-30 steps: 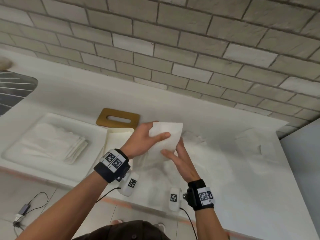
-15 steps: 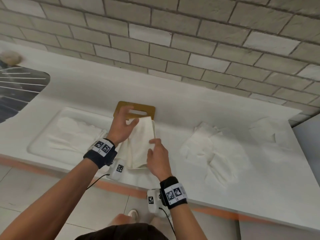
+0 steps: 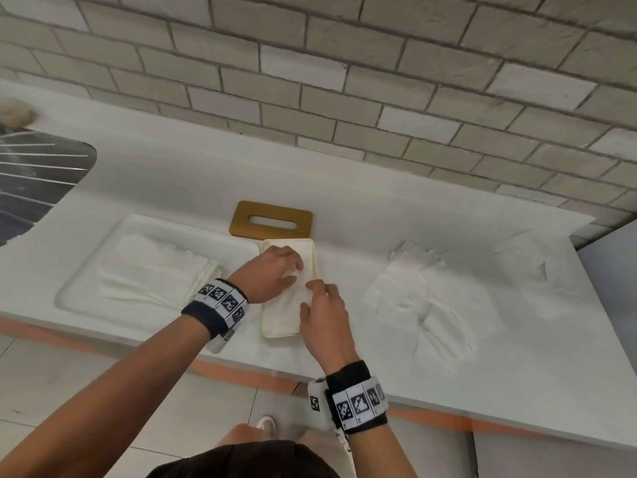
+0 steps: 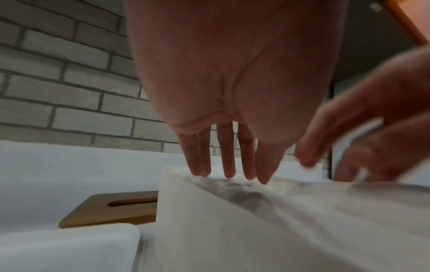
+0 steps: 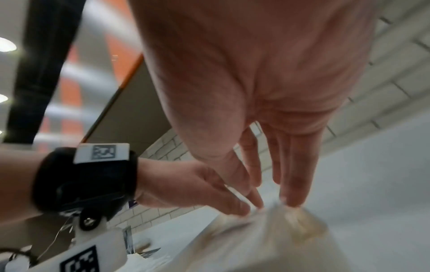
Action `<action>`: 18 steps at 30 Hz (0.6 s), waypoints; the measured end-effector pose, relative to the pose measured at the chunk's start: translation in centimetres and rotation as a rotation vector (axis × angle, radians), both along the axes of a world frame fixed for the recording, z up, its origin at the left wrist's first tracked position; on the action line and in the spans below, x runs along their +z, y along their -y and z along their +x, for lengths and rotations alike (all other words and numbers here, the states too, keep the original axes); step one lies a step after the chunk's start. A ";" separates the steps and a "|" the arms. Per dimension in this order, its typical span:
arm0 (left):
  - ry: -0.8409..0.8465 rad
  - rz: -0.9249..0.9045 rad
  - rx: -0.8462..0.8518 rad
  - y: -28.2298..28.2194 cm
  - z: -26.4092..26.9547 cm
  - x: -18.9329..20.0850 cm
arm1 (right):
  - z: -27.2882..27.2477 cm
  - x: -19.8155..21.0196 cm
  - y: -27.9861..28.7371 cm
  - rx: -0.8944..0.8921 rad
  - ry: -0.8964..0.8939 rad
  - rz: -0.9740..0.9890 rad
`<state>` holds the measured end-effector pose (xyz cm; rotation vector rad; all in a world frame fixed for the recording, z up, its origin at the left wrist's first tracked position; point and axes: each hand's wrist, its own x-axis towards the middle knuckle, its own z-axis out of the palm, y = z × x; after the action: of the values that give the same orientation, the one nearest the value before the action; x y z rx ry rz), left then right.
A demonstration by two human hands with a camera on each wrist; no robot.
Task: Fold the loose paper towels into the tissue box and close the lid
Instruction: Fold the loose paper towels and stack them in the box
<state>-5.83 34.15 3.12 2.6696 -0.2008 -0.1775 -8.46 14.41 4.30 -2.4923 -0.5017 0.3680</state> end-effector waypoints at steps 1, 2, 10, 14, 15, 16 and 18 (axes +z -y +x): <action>-0.045 0.048 -0.041 0.0 0.4 -0.2 | -0.1 0.4 0.2 0.023 0.128 -0.049; -0.092 0.089 -0.076 -0.1 0.7 -0.3 | -0.2 0.7 0.3 0.076 0.219 -0.067; -0.428 0.435 -0.231 -0.6 3.1 0.1 | -1.9 -1.7 -1.0 0.578 0.116 -0.354; -0.494 0.502 -0.191 0.9 4.0 -0.2 | -1.8 -2.7 -1.3 0.623 0.099 -0.363; -0.501 0.506 -0.183 1.2 4.1 0.1 | -1.6 -2.9 -1.3 0.619 0.079 -0.350; -0.504 0.504 -0.175 1.4 4.1 0.5 | -1.4 -3.0 -1.2 0.611 0.047 -0.328; -0.500 0.462 -0.150 1.3 3.8 1.4 | -1.1 -2.6 -0.3 0.575 -0.017 -0.234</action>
<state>-2.06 32.85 4.51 2.9424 -0.2170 -1.0347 -9.60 14.68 1.69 -2.5198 -1.2342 0.6997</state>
